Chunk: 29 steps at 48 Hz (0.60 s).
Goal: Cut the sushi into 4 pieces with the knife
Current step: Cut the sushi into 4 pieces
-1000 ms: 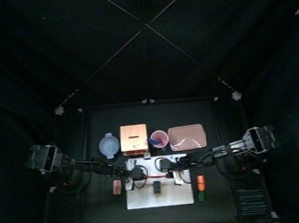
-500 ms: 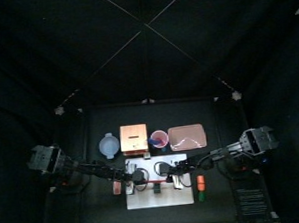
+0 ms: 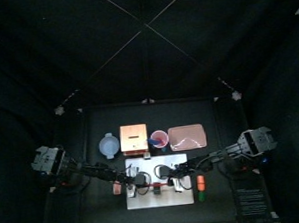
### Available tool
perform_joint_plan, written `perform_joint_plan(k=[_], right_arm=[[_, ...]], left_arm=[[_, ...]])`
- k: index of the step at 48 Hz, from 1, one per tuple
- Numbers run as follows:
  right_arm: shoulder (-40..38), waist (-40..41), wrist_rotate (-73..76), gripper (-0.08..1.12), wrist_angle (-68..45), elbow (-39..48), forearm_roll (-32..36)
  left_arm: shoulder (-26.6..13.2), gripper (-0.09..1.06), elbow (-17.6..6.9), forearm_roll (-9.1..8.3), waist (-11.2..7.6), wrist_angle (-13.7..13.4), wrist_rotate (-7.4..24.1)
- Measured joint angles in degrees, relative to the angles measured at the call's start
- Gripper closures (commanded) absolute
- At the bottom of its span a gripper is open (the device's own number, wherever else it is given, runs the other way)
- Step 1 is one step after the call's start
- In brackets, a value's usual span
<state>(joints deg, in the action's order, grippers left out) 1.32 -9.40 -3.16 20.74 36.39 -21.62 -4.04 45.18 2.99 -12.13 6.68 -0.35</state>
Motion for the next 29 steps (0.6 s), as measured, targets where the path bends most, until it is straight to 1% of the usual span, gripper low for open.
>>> perform_joint_plan(k=[7, 20, 26, 29], right_arm=[[1.1, 0.3, 0.1, 0.81, 0.0, 0.0, 0.0], [4.4, 0.5, 0.0, 0.81, -0.6, -0.1, 0.4], [4.6, 1.9, 0.0, 0.81, -0.5, 0.1, 1.5], [4.4, 2.6, 0.0, 0.81, -0.6, 0.3, 1.9]], left_arm=[[-1.3, 0.56, 0.0, -0.09, 0.26, 0.0, 0.0], [-6.1, 0.56, -1.0, 0.00, 0.79, 0.1, 0.2], [-6.9, 0.56, -1.1, 0.00, 2.29, 0.1, 0.4], [-6.9, 0.56, -1.1, -0.35, 2.99, 0.1, 0.4]])
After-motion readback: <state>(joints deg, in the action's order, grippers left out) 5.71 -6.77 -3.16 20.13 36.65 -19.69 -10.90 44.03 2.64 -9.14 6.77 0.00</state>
